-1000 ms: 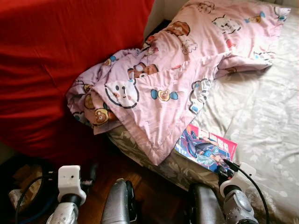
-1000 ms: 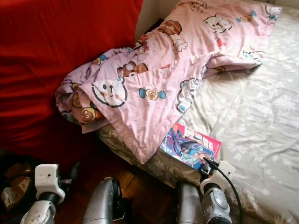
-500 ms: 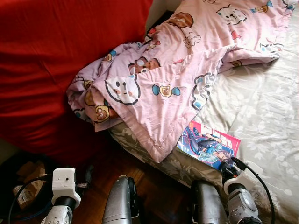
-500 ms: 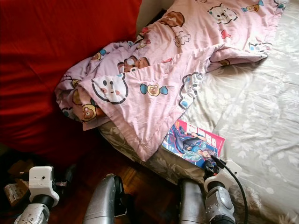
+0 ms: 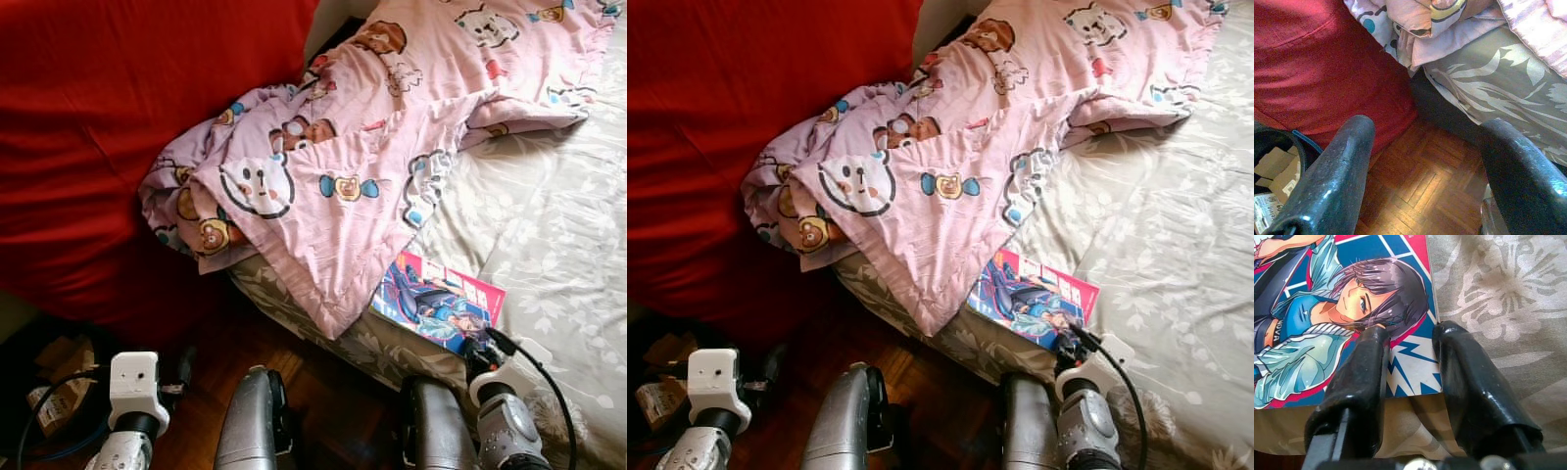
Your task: Clean up the room
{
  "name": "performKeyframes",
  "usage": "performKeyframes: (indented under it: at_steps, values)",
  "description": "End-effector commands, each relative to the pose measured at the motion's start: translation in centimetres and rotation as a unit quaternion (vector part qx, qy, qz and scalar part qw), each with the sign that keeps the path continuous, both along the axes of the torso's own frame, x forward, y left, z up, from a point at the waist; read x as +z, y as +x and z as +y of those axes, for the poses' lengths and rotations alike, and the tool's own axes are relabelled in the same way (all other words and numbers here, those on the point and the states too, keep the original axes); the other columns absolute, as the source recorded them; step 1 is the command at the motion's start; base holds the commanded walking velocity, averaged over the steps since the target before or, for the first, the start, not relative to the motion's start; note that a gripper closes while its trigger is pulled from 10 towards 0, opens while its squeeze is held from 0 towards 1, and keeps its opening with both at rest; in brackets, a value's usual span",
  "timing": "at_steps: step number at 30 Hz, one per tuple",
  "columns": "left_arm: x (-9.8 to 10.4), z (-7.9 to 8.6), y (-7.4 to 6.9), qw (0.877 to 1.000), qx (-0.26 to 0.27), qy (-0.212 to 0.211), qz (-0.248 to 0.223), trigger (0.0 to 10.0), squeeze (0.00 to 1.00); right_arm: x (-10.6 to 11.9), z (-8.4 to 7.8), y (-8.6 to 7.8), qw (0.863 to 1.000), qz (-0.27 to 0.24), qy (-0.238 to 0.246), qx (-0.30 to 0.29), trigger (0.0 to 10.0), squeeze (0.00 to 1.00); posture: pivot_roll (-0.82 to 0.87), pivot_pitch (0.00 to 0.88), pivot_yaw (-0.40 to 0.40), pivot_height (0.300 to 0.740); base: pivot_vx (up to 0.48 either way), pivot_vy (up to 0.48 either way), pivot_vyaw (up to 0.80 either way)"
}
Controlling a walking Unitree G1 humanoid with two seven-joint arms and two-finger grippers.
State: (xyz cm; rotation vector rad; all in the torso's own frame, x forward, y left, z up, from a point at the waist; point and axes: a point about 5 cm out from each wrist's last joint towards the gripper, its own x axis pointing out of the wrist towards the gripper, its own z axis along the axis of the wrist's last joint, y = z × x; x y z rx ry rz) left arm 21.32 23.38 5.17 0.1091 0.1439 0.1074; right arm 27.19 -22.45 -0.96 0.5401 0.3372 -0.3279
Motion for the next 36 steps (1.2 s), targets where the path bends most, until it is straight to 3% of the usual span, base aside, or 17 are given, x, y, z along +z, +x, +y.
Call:
performKeyframes:
  at_steps: [1, 3, 4, 7, 11, 18, 32, 36]
  values:
    - [-0.2, 0.5, -0.5, 1.000, 0.004, 0.004, 0.012, 10.0, 0.00, -0.6, 0.4, -0.5, 1.000, 0.012, 0.009, 0.001, 10.0, 0.00, 0.06, 0.287, 0.131, 0.591, 0.000, 0.000, 0.00]
    - [-0.1, 0.6, -0.6, 1.000, 0.004, 0.004, 0.014, 10.0, 0.00, -0.6, 0.3, -0.5, 1.000, 0.005, 0.016, 0.002, 10.0, 0.00, 0.06, 0.291, 0.136, 0.591, 0.000, 0.000, 0.00]
    - [0.4, 0.1, 0.3, 1.000, -0.016, 0.007, 0.013, 10.0, 0.00, -0.2, 0.5, -0.6, 0.991, -0.075, 0.114, -0.012, 10.0, 0.00, 0.05, 0.261, 0.165, 0.591, 0.000, 0.000, 0.00]
    - [0.5, -0.1, 0.9, 1.000, -0.024, 0.009, 0.012, 10.0, 0.00, 0.0, 0.6, -0.6, 0.982, -0.111, 0.149, -0.019, 10.0, 0.00, 0.05, 0.255, 0.165, 0.591, 0.000, 0.000, 0.00]
    - [0.5, -0.4, 1.3, 1.000, -0.027, 0.006, 0.008, 10.0, 0.00, 0.0, 0.9, -0.7, 0.987, -0.103, 0.119, 0.010, 10.0, 0.00, 0.04, 0.249, 0.164, 0.591, 0.000, 0.000, 0.00]
    - [0.5, -0.6, 1.6, 1.000, -0.028, 0.002, 0.007, 10.0, 0.00, 0.1, 0.9, -0.6, 0.986, -0.116, 0.119, 0.018, 10.0, 0.00, 0.03, 0.240, 0.162, 0.591, 0.000, 0.000, 0.00]
    - [0.5, -0.6, 1.2, 1.000, -0.029, 0.003, 0.011, 10.0, 0.00, -1.6, -1.4, -3.0, 0.984, -0.071, 0.140, -0.086, 10.0, 0.00, 0.04, 0.257, 0.163, 0.591, 0.000, 0.000, 0.00]
    - [0.5, -0.6, 1.0, 0.999, -0.030, 0.004, 0.012, 10.0, 0.00, -2.1, -0.4, -3.3, 0.979, -0.073, 0.178, -0.068, 10.0, 0.00, 0.05, 0.264, 0.167, 0.591, 0.000, 0.000, 0.00]
